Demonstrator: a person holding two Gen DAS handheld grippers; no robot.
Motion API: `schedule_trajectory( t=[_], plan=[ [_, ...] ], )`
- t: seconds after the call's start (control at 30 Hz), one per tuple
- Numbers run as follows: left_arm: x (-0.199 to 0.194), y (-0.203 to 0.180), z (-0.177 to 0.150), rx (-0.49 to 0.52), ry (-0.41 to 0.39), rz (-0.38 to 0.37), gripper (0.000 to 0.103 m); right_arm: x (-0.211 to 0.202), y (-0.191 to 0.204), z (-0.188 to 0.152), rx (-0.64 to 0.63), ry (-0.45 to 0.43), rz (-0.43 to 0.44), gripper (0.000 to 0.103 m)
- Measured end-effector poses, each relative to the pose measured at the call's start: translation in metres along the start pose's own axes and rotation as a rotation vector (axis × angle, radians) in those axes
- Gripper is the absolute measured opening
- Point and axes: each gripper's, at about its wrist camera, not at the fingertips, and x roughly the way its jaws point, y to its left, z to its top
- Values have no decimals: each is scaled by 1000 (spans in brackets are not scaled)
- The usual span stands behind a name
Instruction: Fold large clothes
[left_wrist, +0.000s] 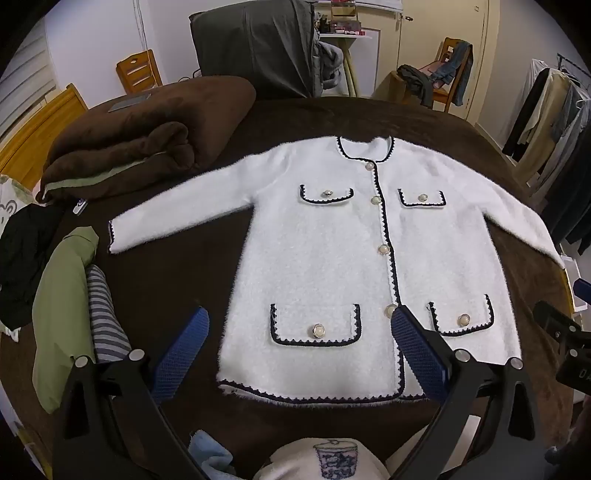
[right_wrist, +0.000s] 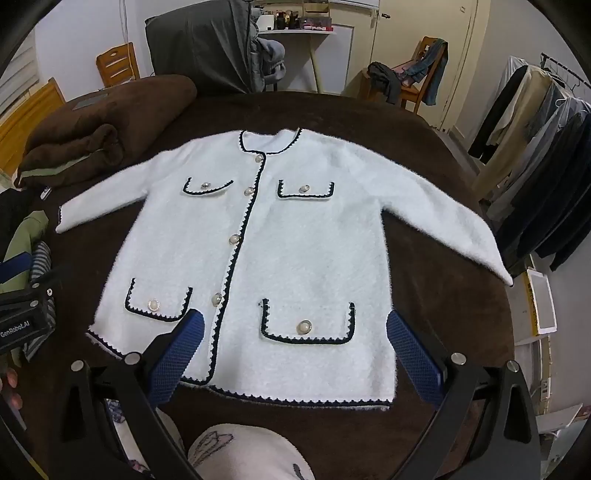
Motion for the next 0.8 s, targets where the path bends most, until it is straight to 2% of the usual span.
schedule_trajectory(
  t=[0.8],
  plan=[
    [2, 9, -2, 3, 6, 13, 97, -1, -2, 1, 8, -5, -13, 97]
  ],
)
